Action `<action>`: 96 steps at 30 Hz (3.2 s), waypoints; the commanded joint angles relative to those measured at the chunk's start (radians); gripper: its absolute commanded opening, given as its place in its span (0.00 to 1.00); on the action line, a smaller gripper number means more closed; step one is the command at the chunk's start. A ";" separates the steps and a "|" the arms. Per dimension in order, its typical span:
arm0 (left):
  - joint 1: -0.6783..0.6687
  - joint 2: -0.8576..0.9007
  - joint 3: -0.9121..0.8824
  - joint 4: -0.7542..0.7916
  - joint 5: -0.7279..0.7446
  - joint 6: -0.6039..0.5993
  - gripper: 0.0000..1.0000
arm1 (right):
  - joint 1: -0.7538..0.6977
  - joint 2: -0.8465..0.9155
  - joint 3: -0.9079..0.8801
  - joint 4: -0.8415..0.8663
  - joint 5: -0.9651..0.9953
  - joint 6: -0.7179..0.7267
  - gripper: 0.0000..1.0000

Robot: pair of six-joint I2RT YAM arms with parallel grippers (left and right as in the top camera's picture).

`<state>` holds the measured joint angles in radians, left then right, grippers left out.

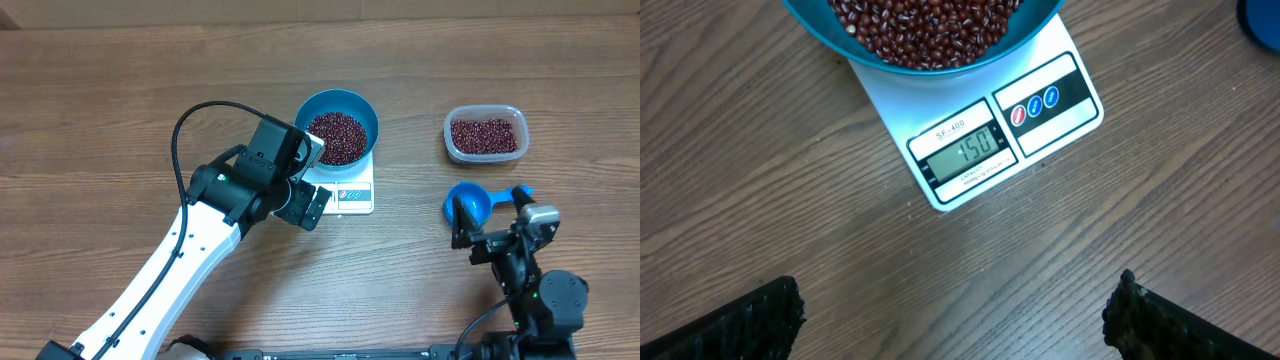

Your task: Scoop item into bowl and weigh 150g on scale

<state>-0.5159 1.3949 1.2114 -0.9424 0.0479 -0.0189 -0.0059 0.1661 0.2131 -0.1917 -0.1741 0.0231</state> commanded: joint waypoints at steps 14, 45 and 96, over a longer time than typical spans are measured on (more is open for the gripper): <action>0.007 -0.023 -0.005 0.004 -0.003 0.019 1.00 | 0.007 -0.143 -0.205 0.126 0.000 0.001 1.00; 0.007 -0.023 -0.005 0.004 -0.003 0.019 1.00 | 0.006 -0.163 -0.205 0.124 0.005 0.002 1.00; 0.426 -0.917 -0.606 0.661 0.022 0.023 1.00 | 0.006 -0.163 -0.205 0.124 0.005 0.002 1.00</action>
<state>-0.0963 0.5514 0.6861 -0.3241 0.0711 -0.0189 -0.0059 0.0120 0.0185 -0.0723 -0.1761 0.0254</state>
